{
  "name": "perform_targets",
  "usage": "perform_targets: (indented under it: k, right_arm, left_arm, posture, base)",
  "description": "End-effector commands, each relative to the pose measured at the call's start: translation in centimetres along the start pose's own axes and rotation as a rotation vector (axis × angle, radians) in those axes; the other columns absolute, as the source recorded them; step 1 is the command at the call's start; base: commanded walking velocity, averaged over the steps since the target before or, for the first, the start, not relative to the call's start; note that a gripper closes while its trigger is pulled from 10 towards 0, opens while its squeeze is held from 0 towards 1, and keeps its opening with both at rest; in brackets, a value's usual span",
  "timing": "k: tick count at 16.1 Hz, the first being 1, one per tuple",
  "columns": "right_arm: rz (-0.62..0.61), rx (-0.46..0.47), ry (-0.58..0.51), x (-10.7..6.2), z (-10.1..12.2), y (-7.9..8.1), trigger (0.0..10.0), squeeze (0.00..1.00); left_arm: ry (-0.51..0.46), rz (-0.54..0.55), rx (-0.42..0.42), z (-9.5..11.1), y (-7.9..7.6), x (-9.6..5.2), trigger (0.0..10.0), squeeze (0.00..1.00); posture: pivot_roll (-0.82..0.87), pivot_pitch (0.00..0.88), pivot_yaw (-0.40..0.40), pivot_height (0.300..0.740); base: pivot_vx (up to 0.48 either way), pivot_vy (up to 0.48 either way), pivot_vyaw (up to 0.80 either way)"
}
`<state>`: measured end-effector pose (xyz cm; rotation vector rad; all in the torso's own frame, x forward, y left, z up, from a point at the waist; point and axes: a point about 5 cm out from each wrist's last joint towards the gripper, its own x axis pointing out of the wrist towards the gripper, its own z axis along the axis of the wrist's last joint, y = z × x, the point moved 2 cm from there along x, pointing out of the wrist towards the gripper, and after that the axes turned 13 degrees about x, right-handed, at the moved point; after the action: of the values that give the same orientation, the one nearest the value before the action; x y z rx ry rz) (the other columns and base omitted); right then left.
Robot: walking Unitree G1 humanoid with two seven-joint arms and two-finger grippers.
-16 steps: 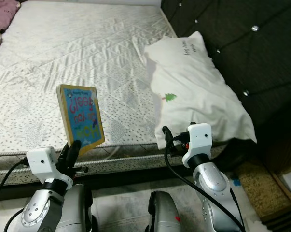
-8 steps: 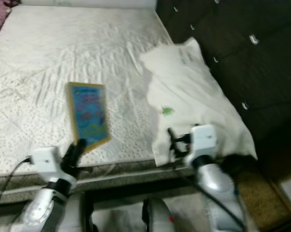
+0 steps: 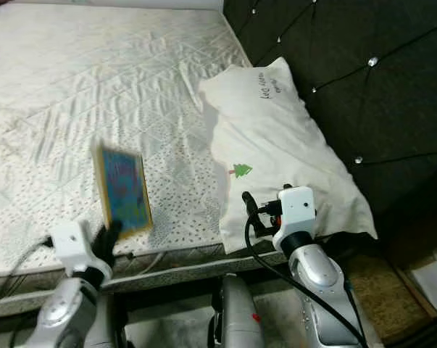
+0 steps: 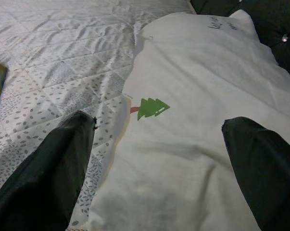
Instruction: Clean up the room
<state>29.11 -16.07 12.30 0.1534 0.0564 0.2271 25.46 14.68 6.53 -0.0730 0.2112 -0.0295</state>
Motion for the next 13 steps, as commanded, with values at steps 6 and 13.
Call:
perform_targets:
  k: [6,13]
  right_arm:
    - [-0.017,-0.023,-0.003,0.3,0.8,-0.9,10.0,0.00]
    - [-0.025,-0.063,-0.031,0.3,2.1,-1.1,10.0,0.00]
  left_arm:
    - [0.175,-0.206,-0.060,-0.8,-2.9,2.4,10.0,0.00]
    - [0.189,-0.376,-0.214,1.5,-5.5,5.3,10.0,0.00]
  posture:
    - [-0.15,0.163,-0.134,0.600]
    - [-0.22,0.190,-0.134,0.600]
  base:
    - [0.000,0.000,0.00]
    - [0.000,0.000,0.00]
